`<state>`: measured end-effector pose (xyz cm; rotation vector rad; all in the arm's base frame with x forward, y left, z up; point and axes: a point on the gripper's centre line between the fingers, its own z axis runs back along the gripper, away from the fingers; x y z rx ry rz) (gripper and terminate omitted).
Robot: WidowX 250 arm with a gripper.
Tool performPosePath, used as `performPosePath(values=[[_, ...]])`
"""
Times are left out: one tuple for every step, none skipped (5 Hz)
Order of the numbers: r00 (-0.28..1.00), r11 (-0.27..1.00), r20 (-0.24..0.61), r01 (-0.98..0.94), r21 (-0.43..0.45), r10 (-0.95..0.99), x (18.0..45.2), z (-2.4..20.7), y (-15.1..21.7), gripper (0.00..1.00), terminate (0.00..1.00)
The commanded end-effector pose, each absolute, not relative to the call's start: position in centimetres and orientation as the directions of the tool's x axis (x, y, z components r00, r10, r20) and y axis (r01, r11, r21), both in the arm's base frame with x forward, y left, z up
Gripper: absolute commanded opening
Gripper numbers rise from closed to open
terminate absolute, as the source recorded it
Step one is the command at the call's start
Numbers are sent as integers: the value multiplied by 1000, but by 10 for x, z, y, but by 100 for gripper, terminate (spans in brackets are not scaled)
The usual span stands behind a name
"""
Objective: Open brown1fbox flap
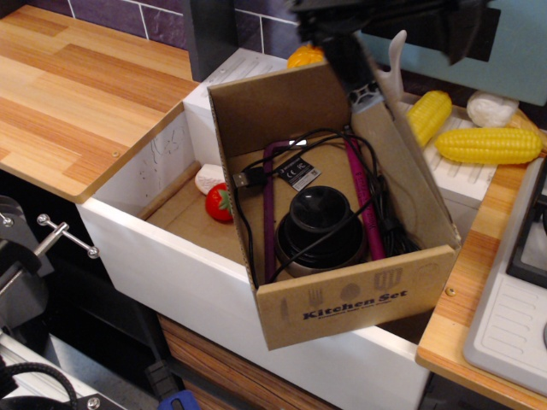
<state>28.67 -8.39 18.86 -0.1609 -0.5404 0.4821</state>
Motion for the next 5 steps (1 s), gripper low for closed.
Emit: performPosePath(values=[[721, 896, 533, -344, -281, 443, 302, 211, -116, 100, 0], [721, 906, 549, -323, -273, 423, 308, 212, -135, 100, 0], [732, 913, 547, -304, -273, 407, 316, 208, -152, 100, 0], [726, 924, 572, -283, -257, 381, 317, 212, -166, 100, 0], [745, 913, 531, -298, -278, 405, 317, 200, -172, 100, 100]])
